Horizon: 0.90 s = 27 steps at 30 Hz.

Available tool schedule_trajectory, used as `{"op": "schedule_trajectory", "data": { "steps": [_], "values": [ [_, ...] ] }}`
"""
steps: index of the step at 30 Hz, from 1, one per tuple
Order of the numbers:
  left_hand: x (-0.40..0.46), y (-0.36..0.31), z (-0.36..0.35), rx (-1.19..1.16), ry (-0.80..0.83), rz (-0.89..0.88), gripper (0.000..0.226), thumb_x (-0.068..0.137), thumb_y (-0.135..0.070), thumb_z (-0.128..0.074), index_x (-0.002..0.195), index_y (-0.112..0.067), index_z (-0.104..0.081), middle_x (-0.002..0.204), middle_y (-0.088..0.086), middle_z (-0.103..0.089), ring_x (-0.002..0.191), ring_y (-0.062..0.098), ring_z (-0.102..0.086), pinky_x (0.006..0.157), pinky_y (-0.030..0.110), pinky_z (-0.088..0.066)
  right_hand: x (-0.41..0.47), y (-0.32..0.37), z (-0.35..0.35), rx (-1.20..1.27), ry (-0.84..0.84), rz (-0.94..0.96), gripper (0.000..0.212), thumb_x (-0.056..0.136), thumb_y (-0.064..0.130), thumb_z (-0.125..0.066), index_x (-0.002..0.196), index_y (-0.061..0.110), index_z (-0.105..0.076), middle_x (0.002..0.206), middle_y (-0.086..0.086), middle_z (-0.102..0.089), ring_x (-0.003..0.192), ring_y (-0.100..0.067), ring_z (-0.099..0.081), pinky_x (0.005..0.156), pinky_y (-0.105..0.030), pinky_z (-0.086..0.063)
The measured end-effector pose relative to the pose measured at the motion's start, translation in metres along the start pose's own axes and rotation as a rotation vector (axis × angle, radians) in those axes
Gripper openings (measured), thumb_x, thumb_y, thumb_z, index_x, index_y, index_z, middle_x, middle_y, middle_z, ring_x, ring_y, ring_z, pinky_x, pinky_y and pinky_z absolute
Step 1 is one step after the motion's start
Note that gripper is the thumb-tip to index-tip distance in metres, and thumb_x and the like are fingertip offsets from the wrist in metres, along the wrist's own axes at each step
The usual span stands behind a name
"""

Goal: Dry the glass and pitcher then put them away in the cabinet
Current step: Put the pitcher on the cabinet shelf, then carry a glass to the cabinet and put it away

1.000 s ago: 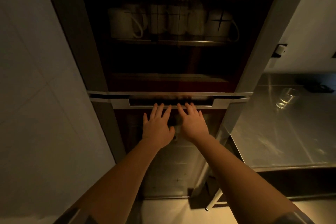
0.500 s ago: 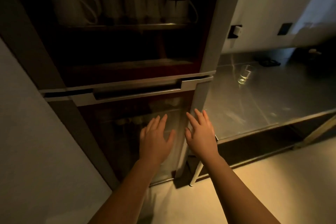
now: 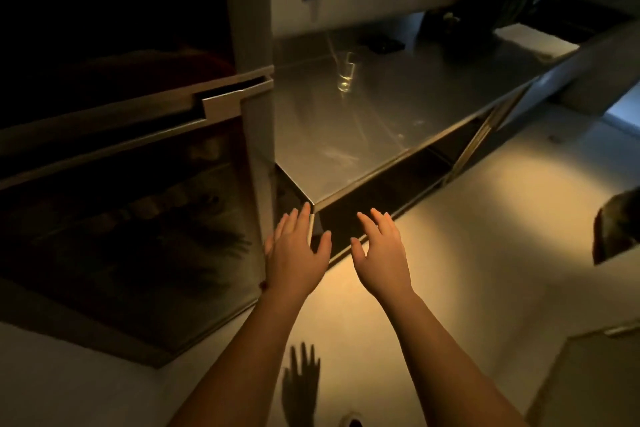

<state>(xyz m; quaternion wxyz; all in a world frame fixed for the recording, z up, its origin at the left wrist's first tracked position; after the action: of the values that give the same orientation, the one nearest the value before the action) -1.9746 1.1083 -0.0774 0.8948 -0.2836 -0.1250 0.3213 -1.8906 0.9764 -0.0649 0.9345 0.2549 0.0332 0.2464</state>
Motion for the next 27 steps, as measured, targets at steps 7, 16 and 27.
{"op": "schedule_trajectory", "data": {
  "steps": [7, 16, 27],
  "values": [
    [0.016, -0.041, -0.035, 0.006, 0.019, -0.008, 0.063, 0.095, -0.053, -0.039, 0.151, -0.031, -0.019, 0.157, -0.008, -0.026, 0.146, 0.013, -0.016, 0.118, 0.046, -0.015, 0.025, -0.044, 0.019, 0.058, -0.001, -0.064, 0.048, 0.097, 0.031, -0.049, 0.144, 0.026, -0.039, 0.154, 0.002, -0.031, 0.145, -0.018, -0.019, 0.117, -0.038, -0.022],
    [0.079, -0.109, -0.077, 0.069, -0.089, 0.038, 0.062, 0.095, -0.05, -0.042, 0.149, -0.025, -0.026, 0.152, -0.003, -0.036, 0.143, 0.017, -0.026, 0.115, 0.05, -0.023, 0.122, -0.101, 0.045, 0.137, 0.058, 0.032, 0.049, 0.098, 0.031, -0.048, 0.146, 0.026, -0.035, 0.155, 0.003, -0.028, 0.147, -0.016, -0.013, 0.118, -0.039, -0.018],
    [0.152, -0.18, -0.132, 0.092, -0.161, 0.11, 0.064, 0.093, -0.051, -0.043, 0.15, -0.025, -0.027, 0.154, 0.001, -0.033, 0.144, 0.018, -0.023, 0.114, 0.051, -0.024, 0.223, -0.169, 0.078, 0.179, 0.11, 0.082, 0.049, 0.098, 0.03, -0.049, 0.145, 0.026, -0.037, 0.154, 0.003, -0.03, 0.145, -0.015, -0.017, 0.115, -0.036, -0.023]
  ]
}}
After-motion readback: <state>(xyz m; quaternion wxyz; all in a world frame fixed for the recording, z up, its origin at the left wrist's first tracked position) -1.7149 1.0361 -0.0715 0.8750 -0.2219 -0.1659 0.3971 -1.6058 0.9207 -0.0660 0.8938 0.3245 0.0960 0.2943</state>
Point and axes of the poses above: each hand's wrist, its own x-axis towards the middle knuckle, its own z-axis out of the back of the hand, y = z × x, the point moved 6 cm from there along x, towards the middle knuckle
